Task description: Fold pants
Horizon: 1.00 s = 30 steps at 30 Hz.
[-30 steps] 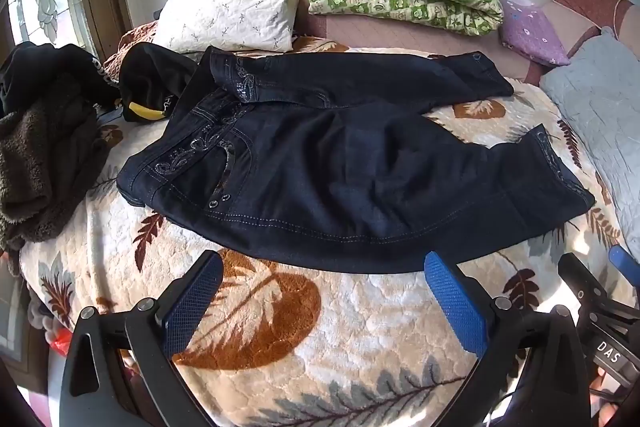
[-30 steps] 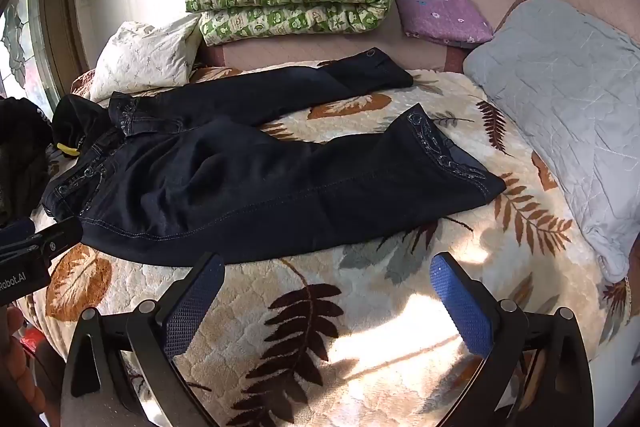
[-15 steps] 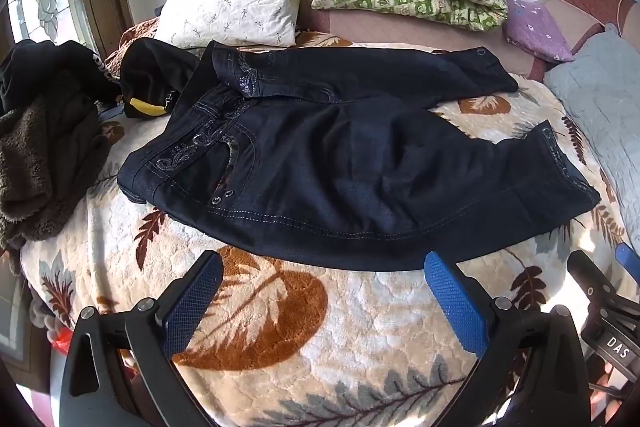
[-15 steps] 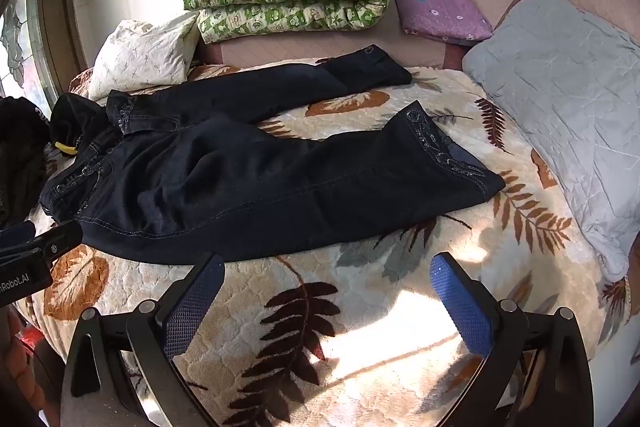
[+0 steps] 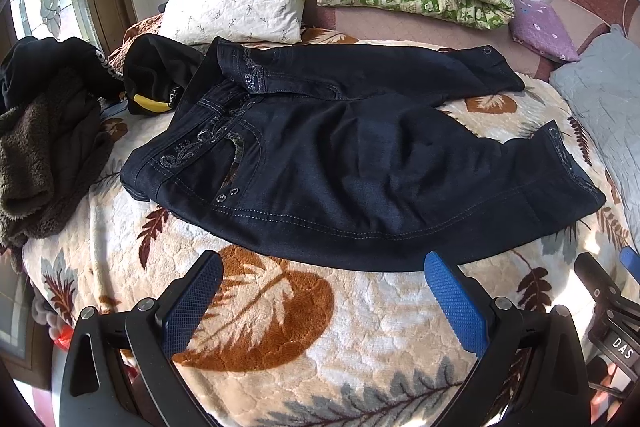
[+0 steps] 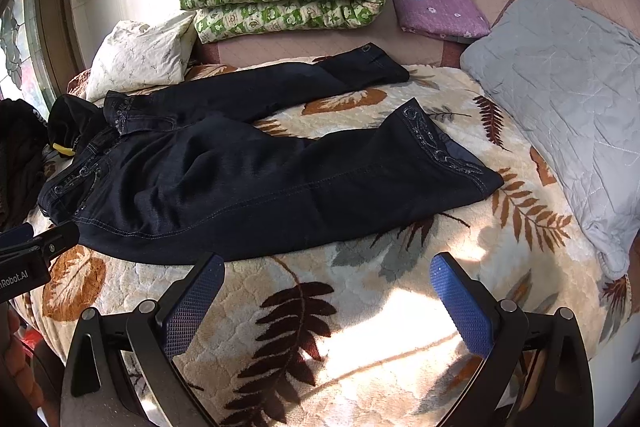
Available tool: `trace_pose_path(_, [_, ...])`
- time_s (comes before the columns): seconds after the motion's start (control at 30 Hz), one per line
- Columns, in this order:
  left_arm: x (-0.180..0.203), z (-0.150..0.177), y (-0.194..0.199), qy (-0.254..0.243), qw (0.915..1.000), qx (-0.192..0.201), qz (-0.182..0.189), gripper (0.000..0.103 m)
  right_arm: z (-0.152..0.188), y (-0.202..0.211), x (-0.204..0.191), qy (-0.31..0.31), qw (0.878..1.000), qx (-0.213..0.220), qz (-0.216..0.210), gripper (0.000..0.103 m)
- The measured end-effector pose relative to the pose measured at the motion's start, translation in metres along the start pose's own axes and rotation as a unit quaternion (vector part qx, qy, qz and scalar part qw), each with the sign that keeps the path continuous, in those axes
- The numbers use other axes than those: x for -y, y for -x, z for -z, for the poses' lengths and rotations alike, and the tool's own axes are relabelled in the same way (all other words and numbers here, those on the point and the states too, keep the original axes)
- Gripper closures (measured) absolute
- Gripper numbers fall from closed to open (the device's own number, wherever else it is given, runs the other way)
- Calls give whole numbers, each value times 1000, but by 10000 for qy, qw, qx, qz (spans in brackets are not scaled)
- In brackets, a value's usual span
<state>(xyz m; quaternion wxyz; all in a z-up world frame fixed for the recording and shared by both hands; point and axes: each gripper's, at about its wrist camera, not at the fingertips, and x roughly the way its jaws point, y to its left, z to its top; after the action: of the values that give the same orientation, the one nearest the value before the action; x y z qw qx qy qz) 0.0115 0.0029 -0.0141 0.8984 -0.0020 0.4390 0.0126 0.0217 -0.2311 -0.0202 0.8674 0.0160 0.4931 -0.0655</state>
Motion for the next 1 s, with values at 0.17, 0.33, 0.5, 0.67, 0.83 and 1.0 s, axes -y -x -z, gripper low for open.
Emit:
trace_pose_path(0.17, [0,-1,0,0,10000,3,4,1,0,-2,-1,36,10000,-32,-9,0])
trace_pose_path(0.33, [-1,-1,-1,-6,10000,-9,11,1,0,-3,-3,52,10000,-38,-7,0])
trace_pose_path(0.5, [-1,-2,-2,3,10000,-23,12,1,1,-3,-4,62,10000,-52,-7,0])
trace_pose_path(0.67, [-1,-2,-4,8,10000,-36,17,1,2,-5,-5,70,10000,-64,-17,0])
trace_pose_path(0.83, [-1,-2,-5,-3,10000,-42,16,1,1,-7,-5,74,9999,-81,-30,0])
trace_pose_path(1.0, [1,-4,-9,-5,10000,-77,8,1,2,-9,-6,76,9999,-98,-40,0])
